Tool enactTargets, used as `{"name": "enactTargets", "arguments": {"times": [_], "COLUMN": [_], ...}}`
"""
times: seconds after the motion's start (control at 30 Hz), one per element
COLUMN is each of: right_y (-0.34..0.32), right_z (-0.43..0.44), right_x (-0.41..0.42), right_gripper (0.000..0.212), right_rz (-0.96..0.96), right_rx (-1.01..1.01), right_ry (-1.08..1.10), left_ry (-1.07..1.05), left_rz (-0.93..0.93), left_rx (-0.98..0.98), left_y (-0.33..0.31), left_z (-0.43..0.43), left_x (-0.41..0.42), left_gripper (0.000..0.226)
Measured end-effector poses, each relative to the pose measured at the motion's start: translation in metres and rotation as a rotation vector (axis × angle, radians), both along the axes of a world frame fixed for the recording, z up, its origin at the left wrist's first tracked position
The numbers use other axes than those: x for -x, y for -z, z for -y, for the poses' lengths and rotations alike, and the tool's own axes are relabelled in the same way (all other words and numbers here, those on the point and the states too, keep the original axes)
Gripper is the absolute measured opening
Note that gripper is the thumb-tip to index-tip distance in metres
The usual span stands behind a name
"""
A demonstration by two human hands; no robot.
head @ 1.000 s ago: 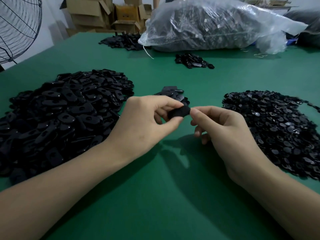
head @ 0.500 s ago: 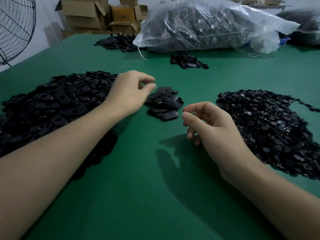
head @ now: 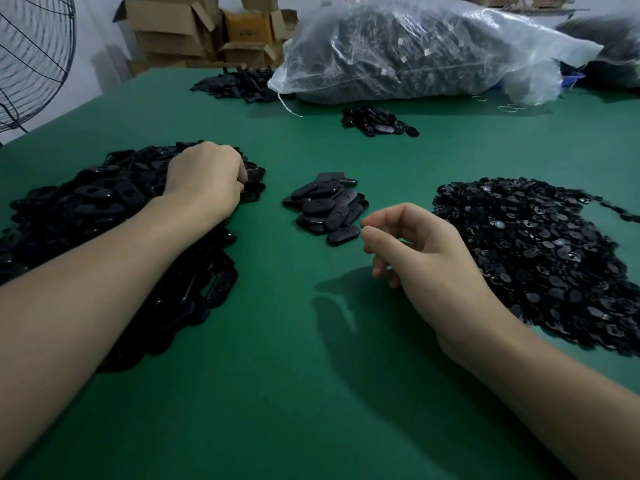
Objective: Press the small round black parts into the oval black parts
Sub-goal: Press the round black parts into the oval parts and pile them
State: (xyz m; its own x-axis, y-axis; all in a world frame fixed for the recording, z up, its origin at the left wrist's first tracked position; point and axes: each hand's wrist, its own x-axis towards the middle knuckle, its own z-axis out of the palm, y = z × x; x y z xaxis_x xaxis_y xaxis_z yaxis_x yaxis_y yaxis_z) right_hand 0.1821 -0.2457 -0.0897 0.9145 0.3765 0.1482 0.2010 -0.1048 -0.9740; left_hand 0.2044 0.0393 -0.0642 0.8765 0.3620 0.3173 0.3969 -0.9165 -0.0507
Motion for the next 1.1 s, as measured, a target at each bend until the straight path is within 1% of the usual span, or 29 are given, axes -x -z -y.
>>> {"name": "enactTargets", "arguments": {"times": [0.1, 0.23, 0.3, 0.37, 0.43, 0.5, 0.57, 0.63, 0.73, 0.77, 0.87, 0.93, 1.03, 1.1], "right_y": [0.0, 0.0, 0.0, 0.0, -0.001, -0.001, -0.002, -0.002, -0.003, -0.003, -0.001, 0.001, 0.003, 0.002], "right_z": [0.001, 0.001, 0.0, 0.0, 0.0, 0.001, 0.001, 0.001, 0.001, 0.001, 0.001, 0.0, 0.0, 0.001], "right_x": [0.0, 0.001, 0.001, 0.001, 0.001, 0.001, 0.0, 0.0, 0.0, 0.0, -0.001, -0.002, -0.003, -0.004], "right_gripper": [0.004, 0.005, 0.005, 0.005, 0.005, 0.005, 0.006, 0.007, 0.01, 0.011, 0.012, 0.009, 0.002, 0.004], "right_rz": [0.005, 0.008, 0.01, 0.011, 0.013, 0.015, 0.014, 0.012, 0.012, 0.015, 0.022, 0.026, 0.014, -0.005], "right_rx": [0.006, 0.007, 0.006, 0.005, 0.006, 0.005, -0.001, -0.002, -0.003, 0.001, 0.024, 0.036, 0.022, 0.015], "right_ry": [-0.008, -0.01, -0.013, -0.016, -0.018, -0.019, -0.023, -0.023, -0.031, -0.035, -0.051, -0.063, -0.094, -0.12], "left_ry": [0.012, 0.038, 0.089, 0.143, 0.191, 0.234, 0.294, 0.366, 0.432, 0.441, 0.466, 0.497, 0.499, 0.477], "left_rz": [0.019, 0.114, 0.189, 0.253, 0.299, 0.358, 0.403, 0.412, 0.403, 0.389, 0.286, 0.232, 0.255, 0.274], "left_rx": [0.011, -0.127, -0.159, -0.158, -0.114, -0.003, 0.177, 0.323, 0.465, 0.561, 1.003, 1.229, 1.415, 1.49], "left_y": [-0.004, -0.004, -0.006, -0.009, -0.014, -0.02, -0.025, -0.026, -0.019, -0.017, -0.012, -0.006, 0.006, 0.013], "left_z": [-0.002, -0.004, -0.003, 0.0, 0.006, 0.014, 0.026, 0.043, 0.066, 0.072, 0.084, 0.09, 0.096, 0.098], "left_x": [0.002, 0.007, 0.012, 0.017, 0.022, 0.028, 0.035, 0.046, 0.062, 0.065, 0.071, 0.075, 0.08, 0.081], "left_gripper": [0.014, 0.025, 0.023, 0.019, 0.019, 0.019, 0.019, 0.02, 0.017, 0.016, 0.014, 0.013, 0.013, 0.013]}}
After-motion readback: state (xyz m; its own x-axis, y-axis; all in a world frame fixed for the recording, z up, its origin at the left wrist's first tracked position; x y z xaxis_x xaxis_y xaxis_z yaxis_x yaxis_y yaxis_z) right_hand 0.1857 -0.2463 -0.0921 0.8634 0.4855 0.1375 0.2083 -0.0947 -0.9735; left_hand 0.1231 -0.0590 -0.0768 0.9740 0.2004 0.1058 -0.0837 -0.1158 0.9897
